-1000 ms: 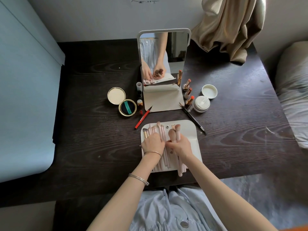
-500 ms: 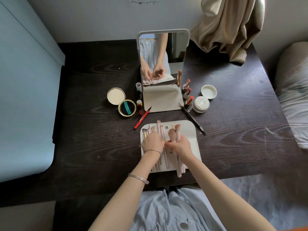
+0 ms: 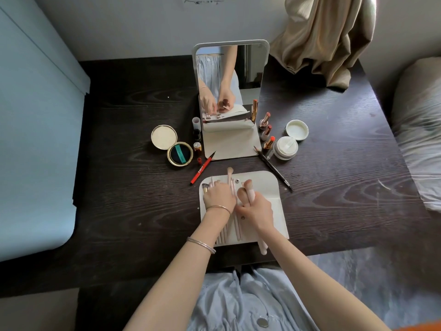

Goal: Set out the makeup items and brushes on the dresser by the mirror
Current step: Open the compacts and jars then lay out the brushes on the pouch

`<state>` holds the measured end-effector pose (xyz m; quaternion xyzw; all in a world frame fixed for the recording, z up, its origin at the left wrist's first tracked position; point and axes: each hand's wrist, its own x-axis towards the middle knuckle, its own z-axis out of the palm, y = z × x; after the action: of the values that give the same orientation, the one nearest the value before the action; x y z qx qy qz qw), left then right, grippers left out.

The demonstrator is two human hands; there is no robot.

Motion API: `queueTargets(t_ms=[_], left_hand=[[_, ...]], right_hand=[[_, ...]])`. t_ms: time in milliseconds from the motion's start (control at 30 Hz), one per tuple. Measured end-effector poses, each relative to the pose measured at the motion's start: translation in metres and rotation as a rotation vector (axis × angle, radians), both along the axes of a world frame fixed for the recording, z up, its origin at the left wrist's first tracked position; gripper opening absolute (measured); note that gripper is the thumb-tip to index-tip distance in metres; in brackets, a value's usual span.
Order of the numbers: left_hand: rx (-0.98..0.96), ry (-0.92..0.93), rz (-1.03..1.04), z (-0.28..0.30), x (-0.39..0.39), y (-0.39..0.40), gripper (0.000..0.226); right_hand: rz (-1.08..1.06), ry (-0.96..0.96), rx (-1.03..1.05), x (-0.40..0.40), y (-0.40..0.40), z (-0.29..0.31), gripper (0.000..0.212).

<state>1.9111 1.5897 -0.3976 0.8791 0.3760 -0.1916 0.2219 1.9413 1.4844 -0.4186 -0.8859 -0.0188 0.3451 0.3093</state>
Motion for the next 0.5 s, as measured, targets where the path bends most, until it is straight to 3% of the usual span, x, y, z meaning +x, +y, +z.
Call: queueTargets(t_ms=[167,333,500], left_hand=[[-0.244,-0.017,0.257,-0.001,-0.009,0.021,0.038],[-0.457,0.017,0.324,-0.002,-0.021,0.028,0.021],[-0.627,0.027,0.407,-0.002,-0.016,0.015,0.024]], right_hand=[[0.009,0.04,0.02,-0.003,0.01,-0.003,0.029],[-0.103,0.056,0.139,-0.003,0.011,-0.003,0.031],[-0.154,0.201,0.329,0.009,-0.005,0.01,0.027]])
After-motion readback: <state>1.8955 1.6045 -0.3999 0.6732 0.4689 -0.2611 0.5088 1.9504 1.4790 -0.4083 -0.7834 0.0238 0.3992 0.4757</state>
